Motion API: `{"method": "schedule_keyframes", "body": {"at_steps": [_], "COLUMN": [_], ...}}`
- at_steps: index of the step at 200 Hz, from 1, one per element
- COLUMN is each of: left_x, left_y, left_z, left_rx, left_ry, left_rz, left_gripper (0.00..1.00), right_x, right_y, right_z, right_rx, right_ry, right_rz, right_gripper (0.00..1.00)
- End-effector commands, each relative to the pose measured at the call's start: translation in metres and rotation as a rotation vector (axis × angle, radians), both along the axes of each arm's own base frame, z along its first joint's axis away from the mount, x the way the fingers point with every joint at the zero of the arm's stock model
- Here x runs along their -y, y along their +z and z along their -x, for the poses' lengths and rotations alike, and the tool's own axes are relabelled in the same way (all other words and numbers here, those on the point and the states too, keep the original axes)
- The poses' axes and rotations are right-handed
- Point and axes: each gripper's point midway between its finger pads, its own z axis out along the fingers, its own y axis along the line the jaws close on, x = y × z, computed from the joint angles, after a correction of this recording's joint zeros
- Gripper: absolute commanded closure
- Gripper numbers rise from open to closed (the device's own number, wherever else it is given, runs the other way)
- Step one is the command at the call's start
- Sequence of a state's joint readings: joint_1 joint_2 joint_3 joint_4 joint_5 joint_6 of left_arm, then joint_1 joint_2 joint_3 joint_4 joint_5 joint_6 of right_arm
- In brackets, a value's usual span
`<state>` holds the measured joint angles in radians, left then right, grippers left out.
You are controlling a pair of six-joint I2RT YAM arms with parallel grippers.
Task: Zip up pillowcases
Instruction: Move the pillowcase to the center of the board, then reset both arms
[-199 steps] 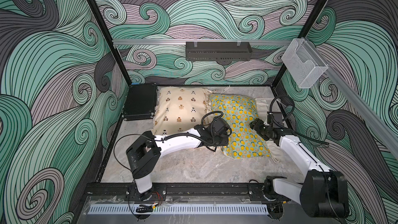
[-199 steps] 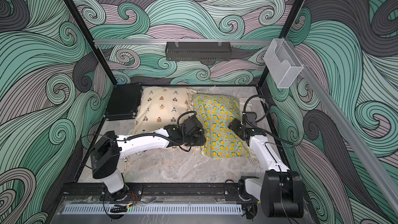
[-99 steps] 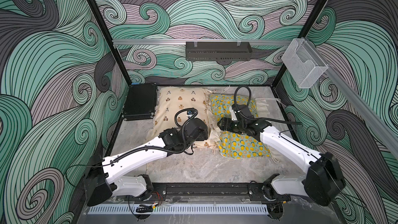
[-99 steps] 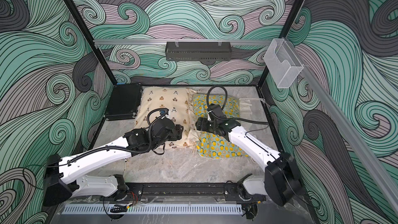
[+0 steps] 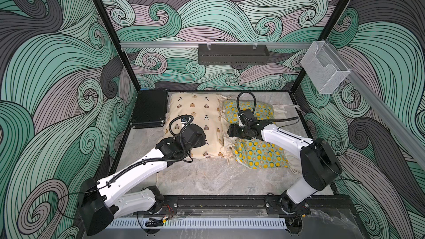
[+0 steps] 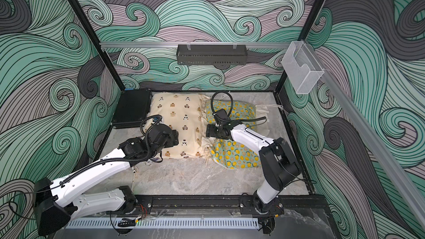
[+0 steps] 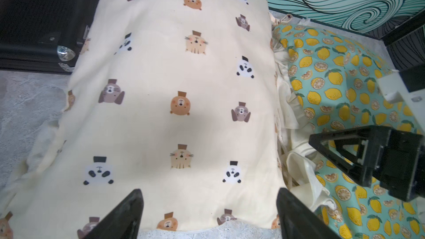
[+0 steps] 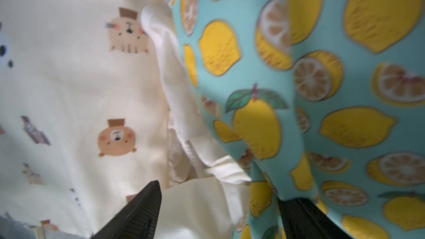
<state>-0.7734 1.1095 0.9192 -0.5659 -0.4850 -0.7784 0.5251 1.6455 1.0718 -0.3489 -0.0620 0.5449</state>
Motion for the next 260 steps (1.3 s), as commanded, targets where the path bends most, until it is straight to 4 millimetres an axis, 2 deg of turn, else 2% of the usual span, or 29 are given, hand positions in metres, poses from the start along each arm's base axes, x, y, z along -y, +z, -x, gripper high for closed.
{"method": "schedule_keyframes", "body": {"at_steps": [1,33,74,132,144,157,188,204,213,236,260], "left_x": [-0.020,-0.033,-0.040,-0.050,-0.054,-0.058,-0.074,-0.091,-0.107,-0.150,-0.184], "left_y": [0.001,-0.001,-0.012,-0.022,-0.022,-0.021,-0.013,-0.003,0.003,0.013,0.016], "left_z": [-0.002,-0.007,-0.013,-0.018,-0.020,-0.022,-0.026,-0.028,-0.030,-0.034,-0.049], "left_rx": [-0.001,0.001,-0.025,-0.045,-0.043,-0.040,-0.010,0.024,0.049,0.098,0.150], "left_ry": [0.053,0.093,0.121,0.160,0.174,0.185,0.231,0.274,0.321,0.455,0.539], "left_rz": [-0.009,-0.002,0.026,0.039,0.041,0.041,0.023,-0.021,-0.061,-0.197,-0.391], "left_gripper": [0.10,0.10,0.09,0.09,0.09,0.10,0.09,0.04,0.02,0.02,0.01], "right_x": [0.023,0.054,0.088,0.157,0.165,0.166,0.131,0.129,0.135,0.163,0.205], "right_y": [0.003,-0.012,-0.029,-0.033,-0.029,-0.022,0.009,0.036,0.052,0.082,0.082], "right_z": [-0.030,-0.057,-0.082,-0.100,-0.101,-0.103,-0.097,-0.085,-0.077,-0.056,-0.041], "right_rx": [0.057,0.052,0.038,0.043,0.049,0.061,0.106,0.162,0.207,0.348,0.453], "right_ry": [-0.026,-0.078,-0.155,-0.277,-0.293,-0.291,-0.198,-0.195,-0.207,-0.279,-0.374], "right_rz": [0.063,0.109,0.179,0.293,0.311,0.308,0.172,0.155,0.158,0.245,0.415], "right_gripper": [0.16,0.15,0.15,0.15,0.15,0.15,0.11,0.05,0.01,0.00,0.00]}}
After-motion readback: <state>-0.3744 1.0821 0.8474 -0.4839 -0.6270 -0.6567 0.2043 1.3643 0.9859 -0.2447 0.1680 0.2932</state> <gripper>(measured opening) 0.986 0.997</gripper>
